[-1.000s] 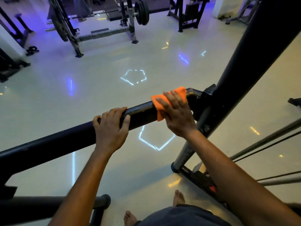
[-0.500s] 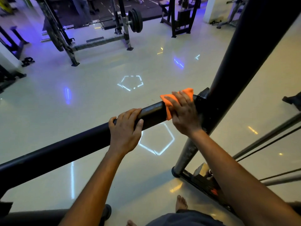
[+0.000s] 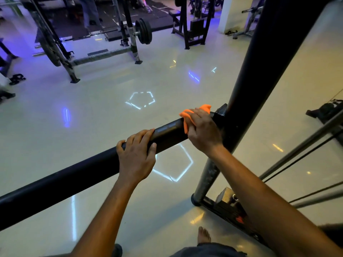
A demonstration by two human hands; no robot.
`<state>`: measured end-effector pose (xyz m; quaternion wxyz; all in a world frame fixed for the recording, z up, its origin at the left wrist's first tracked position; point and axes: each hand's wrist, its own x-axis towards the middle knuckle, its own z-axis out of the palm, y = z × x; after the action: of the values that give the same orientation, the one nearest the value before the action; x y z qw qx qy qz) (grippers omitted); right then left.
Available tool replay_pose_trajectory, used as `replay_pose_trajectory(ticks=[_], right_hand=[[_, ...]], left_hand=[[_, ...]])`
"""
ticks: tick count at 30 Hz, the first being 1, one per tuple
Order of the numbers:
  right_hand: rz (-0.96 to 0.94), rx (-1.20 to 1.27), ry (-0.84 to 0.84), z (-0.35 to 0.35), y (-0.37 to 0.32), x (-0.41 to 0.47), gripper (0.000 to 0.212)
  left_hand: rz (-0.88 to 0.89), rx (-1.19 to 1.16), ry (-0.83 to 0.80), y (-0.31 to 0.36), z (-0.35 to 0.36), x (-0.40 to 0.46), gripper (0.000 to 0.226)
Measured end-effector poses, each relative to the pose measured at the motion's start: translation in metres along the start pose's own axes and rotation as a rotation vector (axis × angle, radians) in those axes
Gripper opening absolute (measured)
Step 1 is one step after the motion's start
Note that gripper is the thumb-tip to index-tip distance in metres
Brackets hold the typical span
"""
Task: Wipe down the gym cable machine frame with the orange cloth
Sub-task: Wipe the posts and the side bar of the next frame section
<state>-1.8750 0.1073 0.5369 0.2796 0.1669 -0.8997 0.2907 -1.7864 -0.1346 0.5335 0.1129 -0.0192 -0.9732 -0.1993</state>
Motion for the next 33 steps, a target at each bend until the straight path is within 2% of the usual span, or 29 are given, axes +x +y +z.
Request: replay_pose_trajectory(ticks=[3,6,8,11,14,16,19,22,25,28,33], right_hand=[[0.009,-0.138,0.095,0.008,0.000,-0.007,0.042],[0.007,-0.294,0.025,0.022,0.019,-0.030,0.053],[0.001,-0.276,0.017,0.028,0.026,-0.046,0.058],[0.100,-0.209,0.040,0.042,0.029,-0.074,0.070],[0.204,-0.153,-0.090,0.058,0.029,-0.102,0.082],[0.242,-0.137,-0.146,0.061,0.029,-0.107,0.080],[0.204,-0.159,-0.046,0.068,0.022,-0.090,0.075],[0.246,-0.161,-0.009,0.062,0.014,-0.059,0.068],[0.108,-0.233,0.042,0.048,0.016,-0.038,0.061],[0.037,-0.235,0.019,0.037,0.019,-0.021,0.051],[0.177,-0.068,-0.080,0.023,0.015,-0.002,0.047]], left_hand=[[0.000,-0.008,-0.018,0.003,-0.001,0.003,0.052],[-0.002,-0.007,-0.034,0.010,0.000,0.011,0.048],[-0.006,-0.015,-0.032,0.012,0.002,0.014,0.047],[0.016,0.000,0.015,0.009,0.006,0.011,0.049],[0.044,0.038,0.033,0.005,0.010,0.008,0.052],[0.038,0.044,0.036,0.005,0.010,0.009,0.053],[0.037,0.070,0.041,0.005,0.013,0.010,0.053],[0.053,0.096,0.045,0.004,0.015,0.011,0.053],[0.056,0.109,0.062,0.004,0.016,0.010,0.052],[0.052,0.128,0.069,0.004,0.017,0.010,0.053],[0.082,0.151,0.019,0.014,0.017,0.019,0.055]])
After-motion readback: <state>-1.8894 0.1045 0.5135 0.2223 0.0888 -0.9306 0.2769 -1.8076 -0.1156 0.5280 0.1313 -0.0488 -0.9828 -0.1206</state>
